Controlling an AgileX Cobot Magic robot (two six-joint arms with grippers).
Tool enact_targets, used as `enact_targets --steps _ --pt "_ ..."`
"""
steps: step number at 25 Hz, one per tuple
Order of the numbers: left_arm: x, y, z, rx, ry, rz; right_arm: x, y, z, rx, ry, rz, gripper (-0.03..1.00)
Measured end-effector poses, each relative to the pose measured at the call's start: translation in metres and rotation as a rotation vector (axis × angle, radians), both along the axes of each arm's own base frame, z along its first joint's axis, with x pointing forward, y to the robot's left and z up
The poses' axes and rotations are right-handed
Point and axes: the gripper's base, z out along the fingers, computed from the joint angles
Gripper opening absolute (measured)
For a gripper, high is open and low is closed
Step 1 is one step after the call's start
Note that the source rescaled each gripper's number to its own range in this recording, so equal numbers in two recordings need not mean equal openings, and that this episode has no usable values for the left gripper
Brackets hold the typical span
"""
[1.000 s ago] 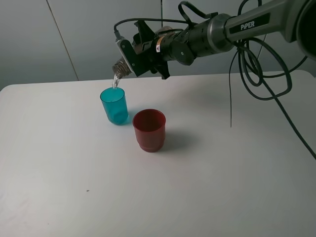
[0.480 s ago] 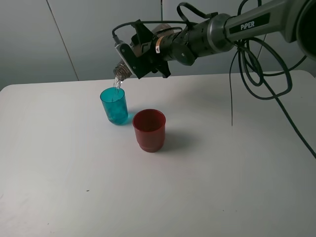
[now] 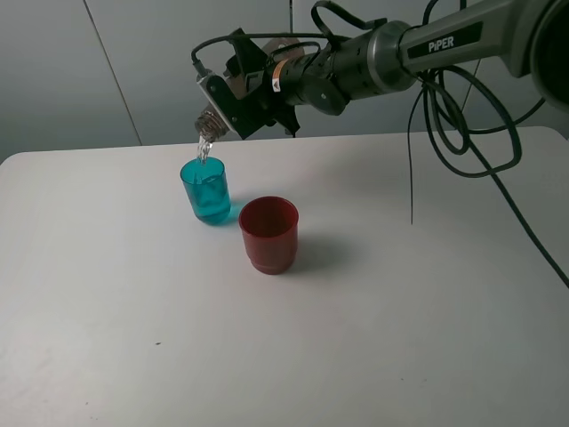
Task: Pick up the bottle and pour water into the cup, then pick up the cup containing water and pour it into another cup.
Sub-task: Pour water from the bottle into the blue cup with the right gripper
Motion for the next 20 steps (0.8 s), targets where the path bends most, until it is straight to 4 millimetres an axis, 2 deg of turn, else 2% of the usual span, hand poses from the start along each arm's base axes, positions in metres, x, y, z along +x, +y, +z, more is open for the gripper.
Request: enact_targets --steps 20 --pt "0.0000 0.0000 0.0000 0.000 0.000 0.000 0.0010 0.0038 0.0084 -0.025 -0.102 0.063 0.00"
